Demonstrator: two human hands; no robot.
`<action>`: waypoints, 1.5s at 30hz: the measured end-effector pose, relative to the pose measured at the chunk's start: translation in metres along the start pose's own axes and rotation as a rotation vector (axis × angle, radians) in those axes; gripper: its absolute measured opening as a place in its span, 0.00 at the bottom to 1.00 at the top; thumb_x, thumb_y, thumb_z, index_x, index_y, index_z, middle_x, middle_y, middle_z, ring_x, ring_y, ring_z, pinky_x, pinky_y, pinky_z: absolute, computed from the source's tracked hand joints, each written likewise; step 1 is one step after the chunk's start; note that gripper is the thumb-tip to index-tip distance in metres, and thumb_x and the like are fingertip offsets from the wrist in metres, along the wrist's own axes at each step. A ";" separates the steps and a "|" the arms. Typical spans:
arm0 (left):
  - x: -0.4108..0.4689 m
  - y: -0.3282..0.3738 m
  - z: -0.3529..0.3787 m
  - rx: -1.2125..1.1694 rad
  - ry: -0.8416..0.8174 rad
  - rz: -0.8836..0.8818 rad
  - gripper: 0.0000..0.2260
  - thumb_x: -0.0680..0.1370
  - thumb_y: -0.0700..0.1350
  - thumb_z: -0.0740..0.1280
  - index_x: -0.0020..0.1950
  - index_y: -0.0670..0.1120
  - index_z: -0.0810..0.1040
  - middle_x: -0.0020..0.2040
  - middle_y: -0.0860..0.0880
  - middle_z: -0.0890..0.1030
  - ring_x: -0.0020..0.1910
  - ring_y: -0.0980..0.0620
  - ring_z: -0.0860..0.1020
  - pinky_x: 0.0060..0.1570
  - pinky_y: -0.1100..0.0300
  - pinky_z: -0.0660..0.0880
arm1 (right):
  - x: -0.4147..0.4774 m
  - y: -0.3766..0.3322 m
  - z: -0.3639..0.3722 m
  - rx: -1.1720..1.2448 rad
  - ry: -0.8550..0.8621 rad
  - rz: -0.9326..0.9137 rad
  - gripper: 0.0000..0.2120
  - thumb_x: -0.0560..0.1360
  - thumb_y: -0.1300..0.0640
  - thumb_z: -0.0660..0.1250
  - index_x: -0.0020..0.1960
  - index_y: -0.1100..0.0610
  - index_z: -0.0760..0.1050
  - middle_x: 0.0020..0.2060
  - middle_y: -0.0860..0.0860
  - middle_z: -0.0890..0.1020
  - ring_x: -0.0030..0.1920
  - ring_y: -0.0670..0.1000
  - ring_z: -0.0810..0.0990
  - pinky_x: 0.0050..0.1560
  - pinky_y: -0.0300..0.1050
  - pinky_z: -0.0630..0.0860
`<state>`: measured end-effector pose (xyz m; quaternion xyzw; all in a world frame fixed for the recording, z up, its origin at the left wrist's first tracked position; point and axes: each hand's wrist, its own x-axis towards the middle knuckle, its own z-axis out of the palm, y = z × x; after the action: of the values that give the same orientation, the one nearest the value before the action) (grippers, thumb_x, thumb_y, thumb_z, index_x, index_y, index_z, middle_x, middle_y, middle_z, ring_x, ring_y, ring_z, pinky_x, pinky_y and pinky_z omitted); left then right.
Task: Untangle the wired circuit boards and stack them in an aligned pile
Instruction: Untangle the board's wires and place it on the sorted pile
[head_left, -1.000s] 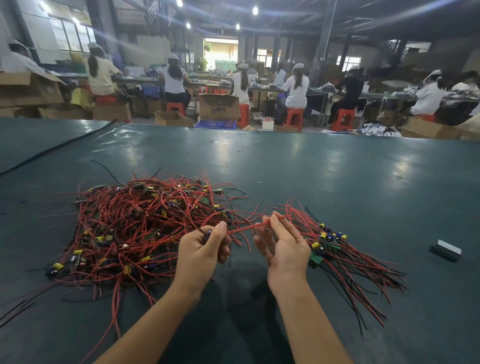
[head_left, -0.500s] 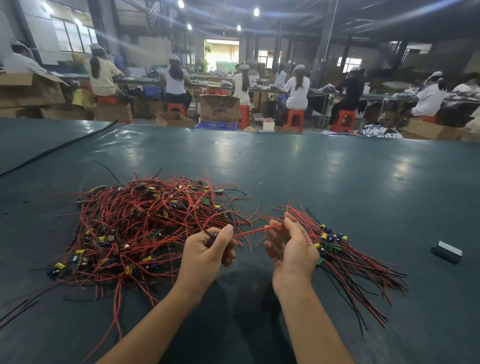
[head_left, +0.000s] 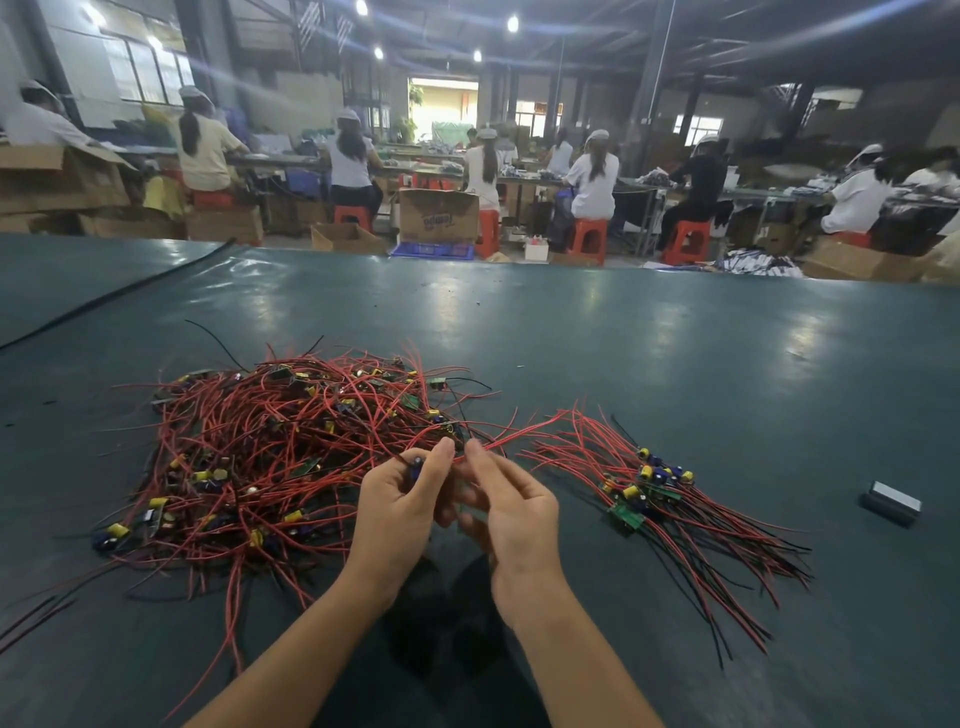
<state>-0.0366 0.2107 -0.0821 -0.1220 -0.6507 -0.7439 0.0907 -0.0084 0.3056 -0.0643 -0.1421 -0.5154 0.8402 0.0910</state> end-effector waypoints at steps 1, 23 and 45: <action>0.000 0.000 0.000 0.007 -0.005 0.007 0.15 0.74 0.57 0.67 0.34 0.49 0.82 0.31 0.48 0.81 0.30 0.52 0.80 0.31 0.62 0.77 | -0.002 0.003 0.003 -0.030 -0.011 0.003 0.05 0.72 0.53 0.75 0.38 0.52 0.86 0.36 0.51 0.86 0.34 0.47 0.83 0.32 0.40 0.79; -0.005 0.008 0.010 -0.048 -0.061 -0.034 0.16 0.73 0.52 0.67 0.29 0.45 0.80 0.27 0.46 0.77 0.25 0.53 0.74 0.27 0.64 0.72 | 0.030 -0.040 -0.041 0.197 0.336 0.007 0.03 0.71 0.60 0.75 0.41 0.59 0.82 0.27 0.47 0.74 0.24 0.44 0.69 0.22 0.36 0.66; 0.012 0.023 -0.014 -0.562 0.159 -0.315 0.19 0.68 0.51 0.72 0.53 0.41 0.80 0.46 0.45 0.85 0.35 0.56 0.83 0.27 0.68 0.76 | 0.024 -0.039 -0.047 -0.110 -0.201 -0.150 0.15 0.68 0.43 0.73 0.43 0.55 0.86 0.31 0.48 0.78 0.30 0.45 0.74 0.27 0.37 0.71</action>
<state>-0.0424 0.1942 -0.0589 0.0183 -0.4216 -0.9065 -0.0120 -0.0148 0.3702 -0.0533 -0.0228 -0.5765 0.8114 0.0936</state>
